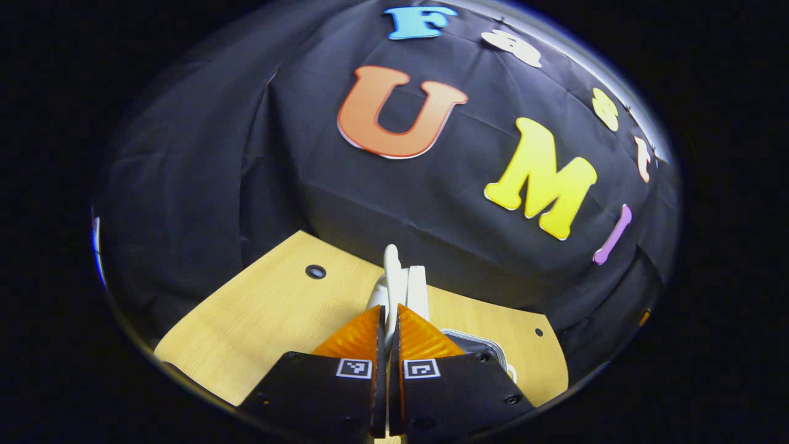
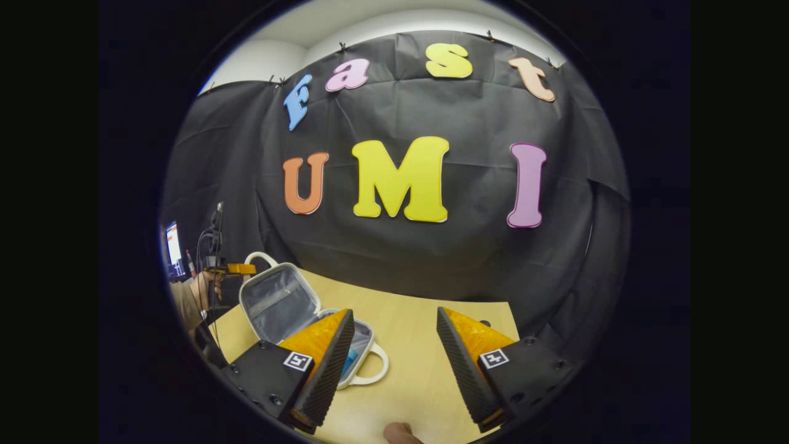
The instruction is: First open the suitcase, pack the skin care products into it, and then close the suitcase.
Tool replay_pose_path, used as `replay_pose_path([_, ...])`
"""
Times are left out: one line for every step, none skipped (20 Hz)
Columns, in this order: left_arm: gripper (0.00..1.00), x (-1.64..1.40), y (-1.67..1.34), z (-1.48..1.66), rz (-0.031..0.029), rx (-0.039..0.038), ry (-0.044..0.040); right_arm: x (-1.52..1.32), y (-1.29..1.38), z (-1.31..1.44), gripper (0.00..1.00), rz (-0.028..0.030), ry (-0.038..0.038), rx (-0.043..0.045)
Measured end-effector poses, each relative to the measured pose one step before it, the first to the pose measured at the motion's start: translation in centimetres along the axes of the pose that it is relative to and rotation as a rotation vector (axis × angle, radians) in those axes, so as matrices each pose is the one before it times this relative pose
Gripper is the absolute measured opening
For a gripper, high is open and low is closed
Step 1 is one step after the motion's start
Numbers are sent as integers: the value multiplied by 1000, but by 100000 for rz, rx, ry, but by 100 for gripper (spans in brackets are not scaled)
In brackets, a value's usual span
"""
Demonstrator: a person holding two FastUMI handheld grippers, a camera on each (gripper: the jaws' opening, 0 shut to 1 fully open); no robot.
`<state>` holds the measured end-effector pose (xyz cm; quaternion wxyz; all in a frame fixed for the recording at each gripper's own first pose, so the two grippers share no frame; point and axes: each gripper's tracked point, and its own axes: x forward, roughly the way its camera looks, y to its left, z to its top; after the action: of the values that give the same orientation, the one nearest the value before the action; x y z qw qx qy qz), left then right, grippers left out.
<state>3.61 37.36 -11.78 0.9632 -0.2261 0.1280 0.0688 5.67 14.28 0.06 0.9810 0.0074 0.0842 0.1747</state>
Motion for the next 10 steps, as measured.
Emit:
replay_pose_path([5,-605,-1394,-57,-1286,4823,-878,-11,-555,-42,80,2,-274,727])
replay_pose_path([5,-580,-1307,-229,-371,5676,-1355,-95,-601,-156,80,47,-31,731])
replay_pose_path([5,-299,-1712,-280,-1958,6391,-689,-55,-520,-204,80,-61,351,875])
replay_pose_path([5,-258,-2003,-69,-1812,5192,-116,-131,-469,-138,80,186,417,763])
replay_pose_path([5,-132,-1846,1,-930,4575,-264,-34,-466,-174,80,49,165,328])
replay_pose_path([5,71,-1643,-47,-693,2633,343,-30,-550,-117,80,-47,130,-86])
replay_pose_path([5,-28,-1570,-57,-578,484,-25,-126,-430,-200,80,-71,304,-35])
replay_pose_path([5,93,-1956,-227,-1265,-552,373,-219,-260,-227,80,178,565,380])
replay_pose_path([5,135,-1588,-260,-1252,-159,315,-73,-361,-276,80,216,550,618])
replay_pose_path([5,177,-1473,-466,-863,515,791,-144,-379,-111,80,127,455,453])
